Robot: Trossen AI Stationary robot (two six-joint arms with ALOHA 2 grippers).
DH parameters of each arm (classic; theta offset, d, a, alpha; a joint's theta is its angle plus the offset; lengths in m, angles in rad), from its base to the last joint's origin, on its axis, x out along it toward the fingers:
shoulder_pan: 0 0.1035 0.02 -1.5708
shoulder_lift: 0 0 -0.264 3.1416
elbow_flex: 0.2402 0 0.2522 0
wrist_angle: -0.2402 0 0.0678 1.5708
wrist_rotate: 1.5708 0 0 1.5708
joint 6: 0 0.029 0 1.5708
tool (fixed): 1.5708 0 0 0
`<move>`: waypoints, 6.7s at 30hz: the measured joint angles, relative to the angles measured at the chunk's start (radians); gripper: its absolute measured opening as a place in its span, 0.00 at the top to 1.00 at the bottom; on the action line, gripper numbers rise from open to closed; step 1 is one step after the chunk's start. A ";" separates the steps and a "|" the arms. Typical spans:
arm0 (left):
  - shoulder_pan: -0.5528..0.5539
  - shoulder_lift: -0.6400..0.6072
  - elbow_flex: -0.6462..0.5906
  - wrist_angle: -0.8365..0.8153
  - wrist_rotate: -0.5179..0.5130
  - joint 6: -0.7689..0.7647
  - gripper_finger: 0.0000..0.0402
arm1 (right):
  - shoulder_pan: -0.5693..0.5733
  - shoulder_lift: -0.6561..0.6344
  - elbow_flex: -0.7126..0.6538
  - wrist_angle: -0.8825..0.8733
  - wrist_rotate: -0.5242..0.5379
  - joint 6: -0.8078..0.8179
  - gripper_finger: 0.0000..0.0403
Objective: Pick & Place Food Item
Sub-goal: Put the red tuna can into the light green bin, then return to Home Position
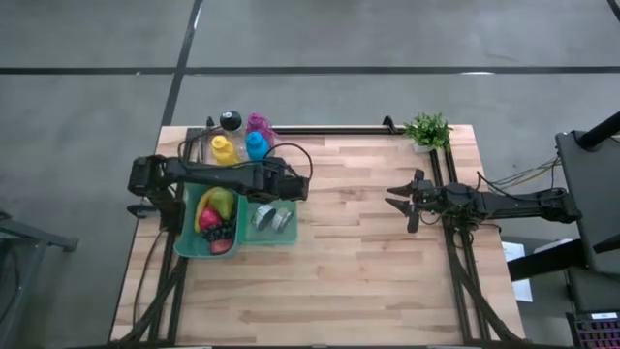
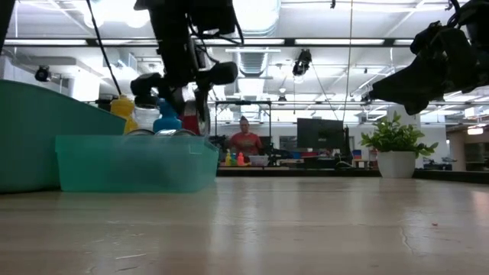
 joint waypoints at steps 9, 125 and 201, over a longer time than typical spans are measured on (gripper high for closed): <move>0.003 0.002 -0.129 0.157 0.057 -0.010 0.66 | 0.000 0.000 0.000 0.000 0.000 0.000 0.64; -0.272 -1.060 -0.771 0.919 0.263 1.305 1.00 | 0.000 0.000 0.000 0.000 0.000 0.000 0.64; -0.271 -1.699 -1.236 0.789 0.530 1.695 1.00 | 0.000 0.000 0.000 0.000 0.000 0.000 0.64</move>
